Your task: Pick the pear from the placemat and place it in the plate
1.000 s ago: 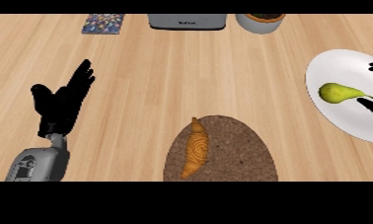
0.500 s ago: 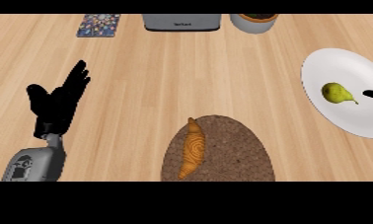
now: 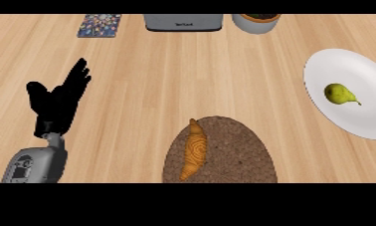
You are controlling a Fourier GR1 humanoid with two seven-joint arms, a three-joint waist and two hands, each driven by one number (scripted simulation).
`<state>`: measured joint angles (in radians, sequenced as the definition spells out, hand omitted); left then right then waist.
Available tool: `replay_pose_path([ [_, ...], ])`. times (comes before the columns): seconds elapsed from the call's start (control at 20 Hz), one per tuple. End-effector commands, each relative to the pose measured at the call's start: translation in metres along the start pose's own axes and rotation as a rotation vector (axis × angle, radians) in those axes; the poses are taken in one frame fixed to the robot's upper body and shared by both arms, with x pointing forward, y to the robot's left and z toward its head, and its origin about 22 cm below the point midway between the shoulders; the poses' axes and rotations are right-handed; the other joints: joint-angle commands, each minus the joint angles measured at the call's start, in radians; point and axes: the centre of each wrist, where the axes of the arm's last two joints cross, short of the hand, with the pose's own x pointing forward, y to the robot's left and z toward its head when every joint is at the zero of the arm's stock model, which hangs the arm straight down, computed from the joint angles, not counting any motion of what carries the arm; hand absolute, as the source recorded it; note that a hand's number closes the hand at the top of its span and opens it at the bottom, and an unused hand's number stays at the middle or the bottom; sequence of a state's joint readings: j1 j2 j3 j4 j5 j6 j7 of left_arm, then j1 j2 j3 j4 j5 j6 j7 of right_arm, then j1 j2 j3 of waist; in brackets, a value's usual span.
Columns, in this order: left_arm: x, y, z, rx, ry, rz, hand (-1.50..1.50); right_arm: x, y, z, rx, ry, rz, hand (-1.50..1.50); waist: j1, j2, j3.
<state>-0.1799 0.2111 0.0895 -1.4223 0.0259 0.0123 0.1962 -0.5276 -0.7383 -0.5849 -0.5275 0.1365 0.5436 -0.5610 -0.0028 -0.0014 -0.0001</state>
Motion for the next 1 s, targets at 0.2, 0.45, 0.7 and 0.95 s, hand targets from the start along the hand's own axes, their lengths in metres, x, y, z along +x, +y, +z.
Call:
replay_pose_path([
  [0.2, -0.006, -0.013, 0.001, -0.038, -0.011, 0.007, 0.0, 0.01, -0.044, 0.027, 0.014, -0.046, -0.023, -1.5, 0.015, 0.006, 0.002],
  [0.45, -0.004, 0.005, 0.0, -0.026, -0.013, 0.003, 0.0, -0.004, -0.049, 0.046, -0.013, -0.065, -0.013, -1.5, 0.025, 0.01, 0.004],
  [0.7, -0.005, 0.013, 0.003, -0.022, -0.028, -0.006, 0.0, 0.007, -0.067, 0.053, -0.064, -0.049, 0.001, -1.5, 0.027, 0.011, 0.004],
  [0.95, 0.009, 0.002, 0.001, -0.045, -0.016, -0.002, 0.0, -0.006, -0.072, 0.079, -0.058, -0.005, 0.056, -1.5, 0.027, 0.012, 0.006],
])
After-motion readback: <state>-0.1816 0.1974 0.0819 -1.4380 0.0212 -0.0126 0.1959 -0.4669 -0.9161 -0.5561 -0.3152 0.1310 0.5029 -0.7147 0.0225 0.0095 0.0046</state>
